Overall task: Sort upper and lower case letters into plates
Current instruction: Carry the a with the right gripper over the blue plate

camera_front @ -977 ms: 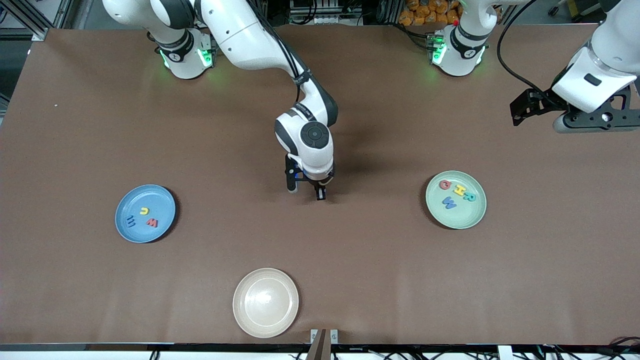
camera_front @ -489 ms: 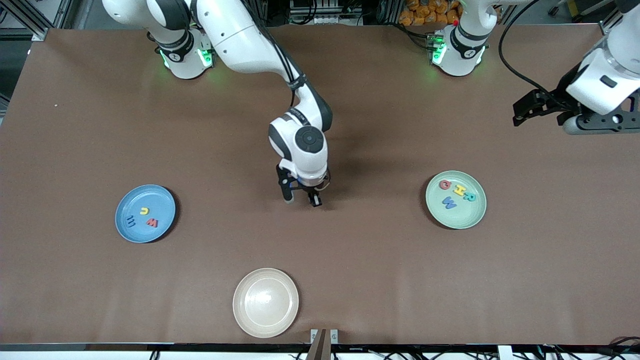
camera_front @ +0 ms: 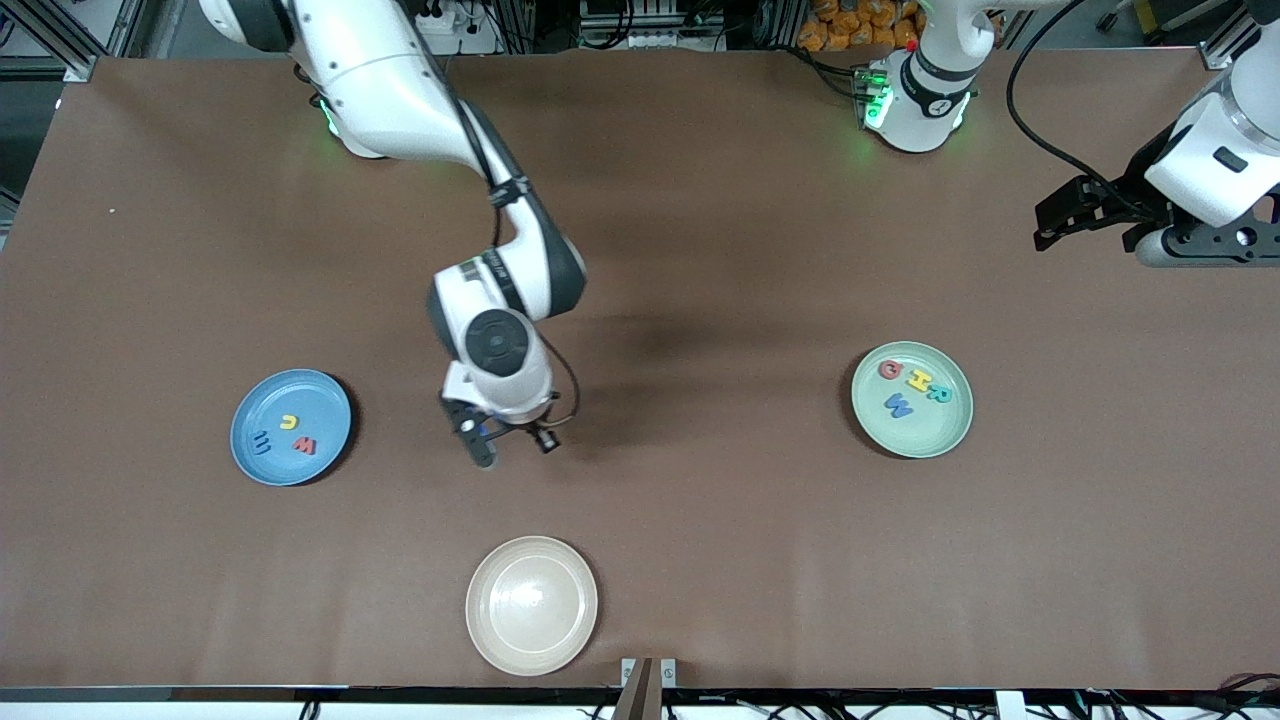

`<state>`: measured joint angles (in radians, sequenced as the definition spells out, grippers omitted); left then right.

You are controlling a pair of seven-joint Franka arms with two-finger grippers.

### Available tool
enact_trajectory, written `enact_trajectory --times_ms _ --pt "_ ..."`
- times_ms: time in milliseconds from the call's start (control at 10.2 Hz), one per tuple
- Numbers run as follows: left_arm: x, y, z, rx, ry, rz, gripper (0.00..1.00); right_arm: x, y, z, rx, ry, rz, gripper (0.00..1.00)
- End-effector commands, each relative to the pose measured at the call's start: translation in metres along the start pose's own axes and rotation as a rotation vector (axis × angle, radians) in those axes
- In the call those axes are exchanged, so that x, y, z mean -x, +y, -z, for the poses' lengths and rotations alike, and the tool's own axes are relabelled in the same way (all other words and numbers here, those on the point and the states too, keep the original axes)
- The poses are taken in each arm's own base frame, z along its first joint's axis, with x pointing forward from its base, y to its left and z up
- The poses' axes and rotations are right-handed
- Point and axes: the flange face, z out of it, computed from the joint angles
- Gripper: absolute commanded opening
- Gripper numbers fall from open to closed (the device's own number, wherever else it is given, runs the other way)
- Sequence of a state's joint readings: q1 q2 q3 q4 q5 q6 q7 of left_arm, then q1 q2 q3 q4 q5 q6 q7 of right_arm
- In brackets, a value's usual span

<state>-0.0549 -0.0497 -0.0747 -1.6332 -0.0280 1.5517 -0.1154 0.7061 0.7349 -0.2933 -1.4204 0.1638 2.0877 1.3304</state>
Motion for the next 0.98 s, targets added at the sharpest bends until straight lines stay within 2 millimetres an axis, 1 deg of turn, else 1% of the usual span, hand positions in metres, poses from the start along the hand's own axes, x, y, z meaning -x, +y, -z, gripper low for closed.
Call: enact_trajectory --times_ms 0,98,195,293,391,586,684,782,879 --pt "0.003 -0.003 0.006 -0.04 0.024 -0.03 1.0 -0.066 0.053 0.03 0.006 -0.054 0.148 0.0" --pt "0.002 -0.002 0.005 -0.044 0.024 -0.033 1.0 -0.104 0.075 0.036 0.005 -0.069 0.212 0.0" --pt "0.0 0.002 0.007 -0.044 0.03 -0.037 1.0 -0.145 0.098 0.039 0.0 -0.081 0.281 0.0" --pt "-0.002 0.007 0.009 -0.043 0.033 -0.04 1.0 -0.173 0.113 0.034 0.019 -0.1 0.342 0.0" --pt "-0.004 0.008 0.007 -0.041 0.03 -0.036 1.0 -0.194 0.131 0.028 0.04 -0.121 0.402 0.0" --pt "-0.007 0.011 0.011 -0.038 0.039 -0.034 1.0 -0.239 0.174 0.018 0.033 -0.154 0.535 0.0" --pt "-0.008 0.01 0.01 -0.038 0.038 -0.042 1.0 -0.259 0.192 0.011 0.027 -0.164 0.596 0.0" --pt "-0.008 0.006 0.01 -0.038 0.037 -0.045 1.0 -0.273 0.202 0.006 0.025 -0.167 0.664 0.0" --pt "-0.008 0.007 0.01 -0.039 0.036 -0.045 1.0 -0.285 0.212 0.001 0.02 -0.169 0.718 0.0"
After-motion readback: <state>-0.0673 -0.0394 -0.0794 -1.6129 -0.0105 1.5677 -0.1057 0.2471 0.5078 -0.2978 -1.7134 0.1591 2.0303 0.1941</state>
